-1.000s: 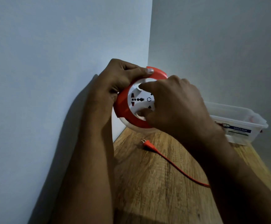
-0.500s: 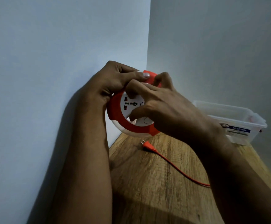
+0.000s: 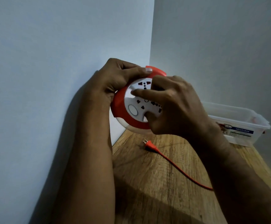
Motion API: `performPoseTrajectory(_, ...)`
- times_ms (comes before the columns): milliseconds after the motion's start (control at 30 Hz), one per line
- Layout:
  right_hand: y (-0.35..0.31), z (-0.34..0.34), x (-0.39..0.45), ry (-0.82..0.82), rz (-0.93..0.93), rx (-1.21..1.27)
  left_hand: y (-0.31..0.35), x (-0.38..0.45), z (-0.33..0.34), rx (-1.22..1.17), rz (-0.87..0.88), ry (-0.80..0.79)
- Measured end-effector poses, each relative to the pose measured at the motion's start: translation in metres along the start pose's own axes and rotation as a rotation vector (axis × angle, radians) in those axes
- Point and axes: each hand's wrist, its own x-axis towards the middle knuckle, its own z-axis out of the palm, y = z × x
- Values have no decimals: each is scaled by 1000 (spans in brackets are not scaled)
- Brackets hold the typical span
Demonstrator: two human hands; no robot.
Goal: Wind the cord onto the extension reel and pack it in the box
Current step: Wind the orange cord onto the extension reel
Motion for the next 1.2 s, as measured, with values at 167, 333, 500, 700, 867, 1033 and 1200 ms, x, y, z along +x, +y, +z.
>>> performPoseTrajectory(167,-19,6,5,125,272,98,5,0,5,-39,-23,11)
performPoseTrajectory(333,-13,-31,8,-82,193,101,3,3,7,-32,-30,-5)
performPoseTrajectory(500,0,-45,6,-236,-89,75,-3,2,-3,-9,-3,38)
performPoseTrajectory(700,-10,-20,7,-356,-186,-123,-2,1,-3,22,-5,-25)
performPoseTrajectory(867,-6,-8,2,-197,-145,-55,1,2,-1,16,5,-44)
performPoseTrajectory(1033,-3,-5,3,-154,-90,-73,1,3,2,5,10,-37)
performPoseTrajectory(1200,-12,1,2,23,135,39,1,2,2,-59,-19,-26)
